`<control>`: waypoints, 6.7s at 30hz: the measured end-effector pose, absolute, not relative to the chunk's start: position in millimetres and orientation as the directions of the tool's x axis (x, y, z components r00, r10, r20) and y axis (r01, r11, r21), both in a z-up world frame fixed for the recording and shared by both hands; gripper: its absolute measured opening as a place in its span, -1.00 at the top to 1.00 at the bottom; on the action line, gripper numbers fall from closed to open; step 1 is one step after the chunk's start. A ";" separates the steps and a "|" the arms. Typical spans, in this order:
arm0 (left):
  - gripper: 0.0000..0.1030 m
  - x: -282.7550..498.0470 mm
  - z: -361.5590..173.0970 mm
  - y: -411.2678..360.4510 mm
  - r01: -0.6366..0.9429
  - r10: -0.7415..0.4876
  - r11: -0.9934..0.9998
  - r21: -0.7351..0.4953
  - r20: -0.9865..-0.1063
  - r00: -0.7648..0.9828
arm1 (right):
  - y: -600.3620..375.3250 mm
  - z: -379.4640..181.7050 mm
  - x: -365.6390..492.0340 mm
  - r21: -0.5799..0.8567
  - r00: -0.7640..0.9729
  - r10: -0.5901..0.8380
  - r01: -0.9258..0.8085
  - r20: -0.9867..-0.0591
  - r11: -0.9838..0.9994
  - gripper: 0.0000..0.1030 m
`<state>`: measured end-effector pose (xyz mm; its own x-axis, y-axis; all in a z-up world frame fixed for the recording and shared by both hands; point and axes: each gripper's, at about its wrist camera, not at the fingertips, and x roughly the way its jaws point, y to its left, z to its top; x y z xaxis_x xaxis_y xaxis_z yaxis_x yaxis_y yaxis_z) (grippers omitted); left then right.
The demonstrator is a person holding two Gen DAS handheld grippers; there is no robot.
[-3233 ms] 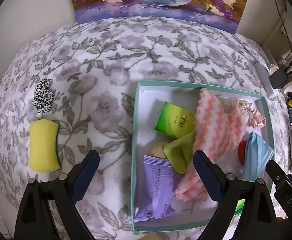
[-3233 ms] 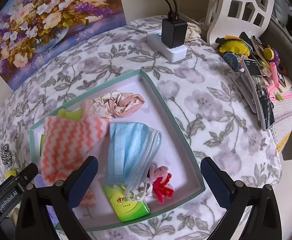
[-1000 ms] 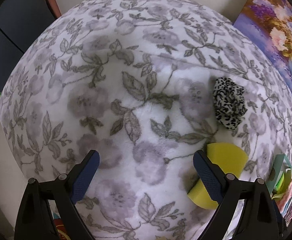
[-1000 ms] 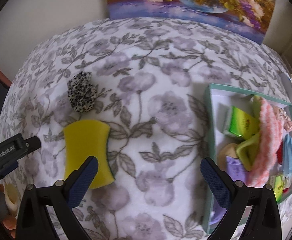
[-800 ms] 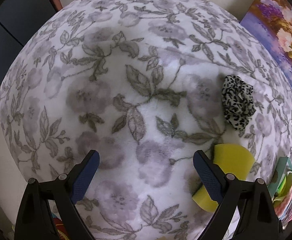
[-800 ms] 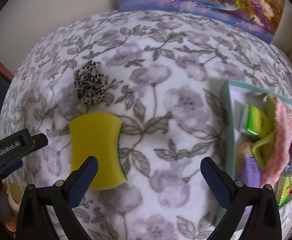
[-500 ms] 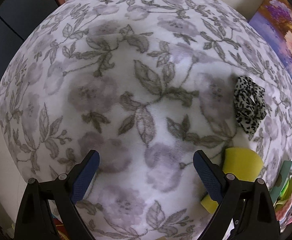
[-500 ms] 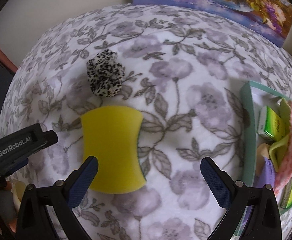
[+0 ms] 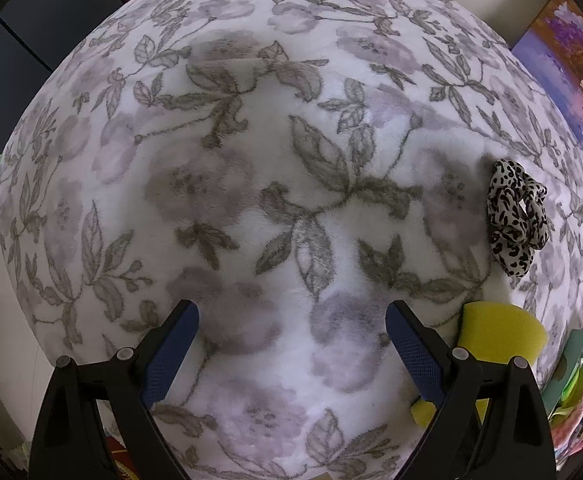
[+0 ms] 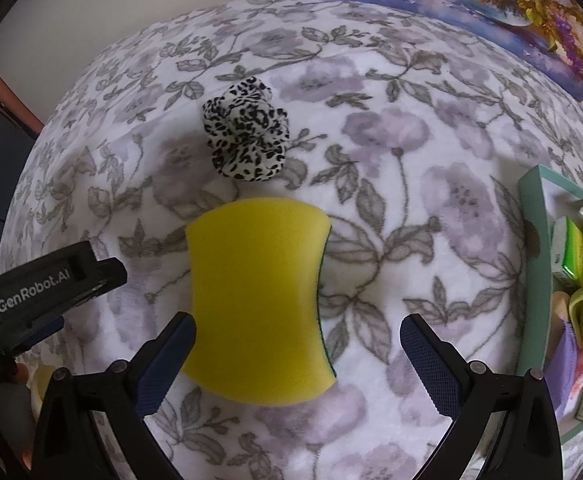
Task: Organize soft objects
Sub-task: 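Move the left tool to the leopard scrunchie while the right tool approaches the yellow sponge, then grasp the yellow sponge with the right tool while the left tool grasps the leopard scrunchie, then carry the scrunchie and sponge over the white tray with both tools, then open both tools to drop the scrunchie and sponge into the tray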
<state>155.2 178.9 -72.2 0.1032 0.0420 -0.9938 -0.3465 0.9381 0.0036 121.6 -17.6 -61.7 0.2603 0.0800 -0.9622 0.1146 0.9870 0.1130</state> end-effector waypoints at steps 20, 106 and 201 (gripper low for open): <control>-0.84 153.6 -72.2 185.7 -0.363 0.034 0.932 -0.008 -0.993 0.109 | 4.7 -67.8 127.1 0.116 0.262 0.089 0.091 -0.961 0.989 -1.00; 0.38 210.0 -42.0 58.9 -0.091 -0.216 0.960 -0.266 -0.904 0.369 | -106.8 -28.4 145.8 0.075 0.411 -0.018 0.209 -0.911 0.975 -0.25; -0.66 55.5 0.8 -115.8 0.218 -0.133 0.974 -0.058 -0.929 0.346 | -306.1 -10.0 -35.4 0.030 0.307 -0.168 0.550 -0.937 0.835 -1.00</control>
